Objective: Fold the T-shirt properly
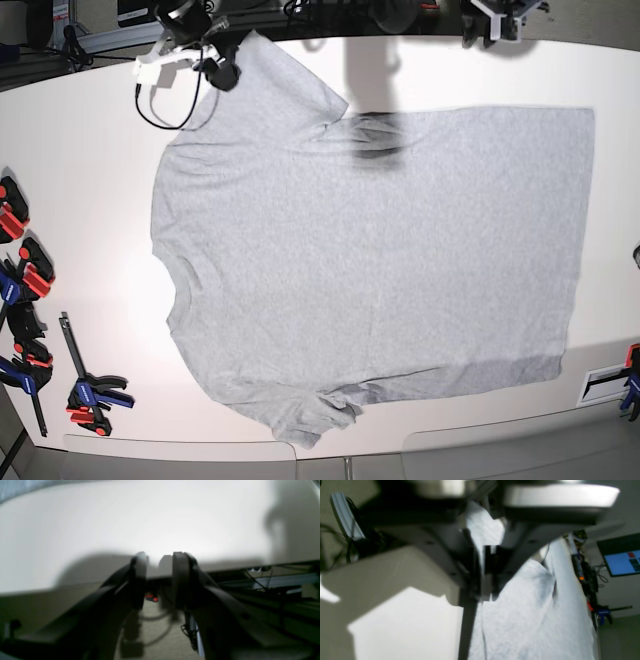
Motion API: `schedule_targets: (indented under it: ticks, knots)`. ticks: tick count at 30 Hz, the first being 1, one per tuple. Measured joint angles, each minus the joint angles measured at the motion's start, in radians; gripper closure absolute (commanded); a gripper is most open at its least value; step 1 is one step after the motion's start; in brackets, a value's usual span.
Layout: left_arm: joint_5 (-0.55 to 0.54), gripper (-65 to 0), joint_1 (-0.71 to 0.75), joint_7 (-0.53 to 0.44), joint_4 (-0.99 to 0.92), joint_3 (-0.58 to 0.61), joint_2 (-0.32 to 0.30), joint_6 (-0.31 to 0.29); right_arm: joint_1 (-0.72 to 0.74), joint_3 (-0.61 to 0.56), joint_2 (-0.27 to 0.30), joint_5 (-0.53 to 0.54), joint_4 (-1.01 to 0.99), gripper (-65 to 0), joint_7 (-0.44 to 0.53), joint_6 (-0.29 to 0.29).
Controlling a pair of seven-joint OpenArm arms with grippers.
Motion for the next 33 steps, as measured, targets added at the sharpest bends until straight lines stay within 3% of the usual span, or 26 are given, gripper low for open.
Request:
schedule_targets:
  ticks: [4,8,14,20,24,28,33]
  knots:
    - [-0.003,-16.6,0.002,0.052,0.151,-0.015,-0.008,-0.008,0.001,0.000,0.000,-0.054,0.001,0.0,-0.012,0.020]
    - [-0.019,-16.6,-0.005,0.054,0.249,-0.109,-0.050,-0.009,0.000,0.000,0.000,-0.057,0.001,0.0,-0.019,0.031]
    - [-0.270,-16.6,-0.098,0.158,0.220,-0.394,-0.101,-0.012,0.001,0.000,0.000,-0.061,0.001,0.0,-0.020,0.032]
    - [-0.578,-16.6,-0.211,0.234,0.037,-0.703,-0.125,-0.014,0.001,0.000,0.000,-0.064,0.001,0.0,-0.020,0.032]
    - [-0.774,-16.6,-0.273,0.285,-0.198,-0.807,-0.183,-0.144,0.001,0.000,0.000,-0.065,0.001,0.0,-0.022,0.035]
    - [-0.964,-16.6,-0.329,0.389,-0.501,-0.823,-0.252,-0.297,0.001,0.000,0.000,-0.069,0.001,0.0,-0.022,0.035]
    - [-1.186,-16.6,-0.460,0.551,-0.893,-0.822,-0.315,-0.448,0.001,0.000,0.000,-0.069,0.001,0.0,-0.023,0.037]
